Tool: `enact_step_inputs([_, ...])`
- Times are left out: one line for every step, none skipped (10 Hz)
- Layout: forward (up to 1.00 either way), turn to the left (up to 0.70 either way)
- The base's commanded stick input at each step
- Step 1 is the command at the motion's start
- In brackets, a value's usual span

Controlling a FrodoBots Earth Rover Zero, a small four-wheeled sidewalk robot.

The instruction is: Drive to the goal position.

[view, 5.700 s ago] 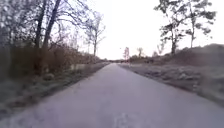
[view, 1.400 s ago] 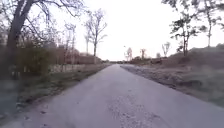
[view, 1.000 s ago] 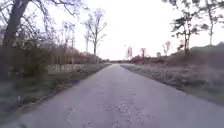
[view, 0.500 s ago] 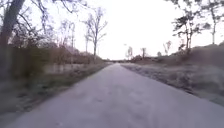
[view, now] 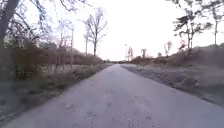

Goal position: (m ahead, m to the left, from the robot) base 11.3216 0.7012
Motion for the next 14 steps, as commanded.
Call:
enact_step_inputs([1.00,0.01])
enact_step_inputs([1.00,0.01])
enact_step_inputs([1.00,0.01])
enact_step_inputs([1.00,0.01])
enact_step_inputs([1.00,0.01])
enact_step_inputs([1.00,0.01])
enact_step_inputs([1.00,0.01])
enact_step_inputs([1.00,0.01])
enact_step_inputs([1.00,0.01])
enact_step_inputs([1.00,0.01])
enact_step_inputs([1.00,0.01])
enact_step_inputs([1.00,0.01])
enact_step_inputs([1.00,0.01])
enact_step_inputs([1.00,0.01])
